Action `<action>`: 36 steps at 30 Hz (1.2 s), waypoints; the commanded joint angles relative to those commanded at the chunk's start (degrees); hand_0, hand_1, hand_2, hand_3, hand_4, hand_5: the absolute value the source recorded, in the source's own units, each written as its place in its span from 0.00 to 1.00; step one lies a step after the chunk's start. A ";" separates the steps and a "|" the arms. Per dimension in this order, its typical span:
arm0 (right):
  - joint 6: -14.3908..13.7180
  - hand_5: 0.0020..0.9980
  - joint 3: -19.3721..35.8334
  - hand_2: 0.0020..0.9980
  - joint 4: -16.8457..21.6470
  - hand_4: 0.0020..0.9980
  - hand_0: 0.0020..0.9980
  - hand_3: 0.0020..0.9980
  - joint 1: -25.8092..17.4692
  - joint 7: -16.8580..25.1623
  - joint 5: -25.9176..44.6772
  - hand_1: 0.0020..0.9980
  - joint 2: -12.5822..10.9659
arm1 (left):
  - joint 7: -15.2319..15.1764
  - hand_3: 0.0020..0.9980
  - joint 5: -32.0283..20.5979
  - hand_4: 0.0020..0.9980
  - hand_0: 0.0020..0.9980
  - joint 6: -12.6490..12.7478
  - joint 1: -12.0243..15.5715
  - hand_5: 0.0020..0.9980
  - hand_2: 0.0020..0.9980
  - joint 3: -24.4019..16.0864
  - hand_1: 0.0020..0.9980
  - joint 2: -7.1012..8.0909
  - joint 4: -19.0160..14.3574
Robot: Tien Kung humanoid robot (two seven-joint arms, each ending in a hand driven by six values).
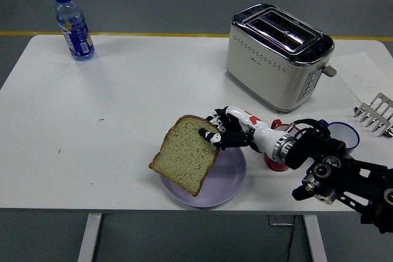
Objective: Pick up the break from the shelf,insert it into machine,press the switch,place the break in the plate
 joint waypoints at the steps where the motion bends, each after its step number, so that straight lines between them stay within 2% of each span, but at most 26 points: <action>1: 0.44 0.00 -0.24 0.37 -0.27 0.47 0.23 0.48 -0.09 0.33 -1.00 0.27 0.12 | 0.00 0.55 -0.02 0.29 0.59 0.00 -0.03 0.94 0.42 0.01 0.45 0.00 0.00; 12: 1.09 0.00 -0.49 0.39 -1.21 0.45 0.25 0.50 -0.33 2.78 -9.95 0.30 0.35 | 0.01 0.55 -0.16 0.28 0.59 0.03 -0.16 0.94 0.42 0.13 0.45 0.00 0.00; 21: 1.26 0.00 -0.66 0.40 -3.10 0.45 0.25 0.50 -0.79 2.89 -18.17 0.31 1.43 | 0.00 0.55 -0.15 0.28 0.59 0.06 -0.24 0.94 0.42 0.18 0.45 0.00 0.00; 22: 1.32 0.00 -0.60 0.43 -3.43 0.44 0.29 0.51 -0.78 2.77 -19.82 0.36 1.56 | 0.00 0.55 -0.17 0.28 0.59 0.08 -0.25 0.94 0.42 0.18 0.45 0.00 0.00; 25: 1.49 0.00 -0.37 0.43 -4.41 0.44 0.29 0.51 -0.65 2.58 -23.61 0.36 1.85 | -0.02 0.55 -0.24 0.28 0.59 0.09 -0.29 0.94 0.42 0.22 0.45 0.00 0.00; 33: 4.30 0.00 0.35 0.45 -6.05 0.44 0.32 0.52 -0.44 0.65 -28.84 0.38 2.14 | 0.01 0.55 -0.62 0.28 0.59 0.07 -0.45 0.94 0.42 0.64 0.45 0.00 0.00; 34: 4.44 0.05 0.40 0.49 -6.12 0.43 0.39 0.54 -0.44 0.55 -29.11 0.44 2.15 | 0.01 0.55 -0.67 0.28 0.59 0.08 -0.46 0.94 0.42 0.68 0.45 0.00 0.00; 36: 5.06 0.05 0.67 0.49 -6.50 0.43 0.39 0.54 -0.46 0.13 -29.86 0.44 2.31 | 0.01 0.55 -0.80 0.28 0.59 0.07 -0.48 0.94 0.42 0.83 0.45 0.00 0.00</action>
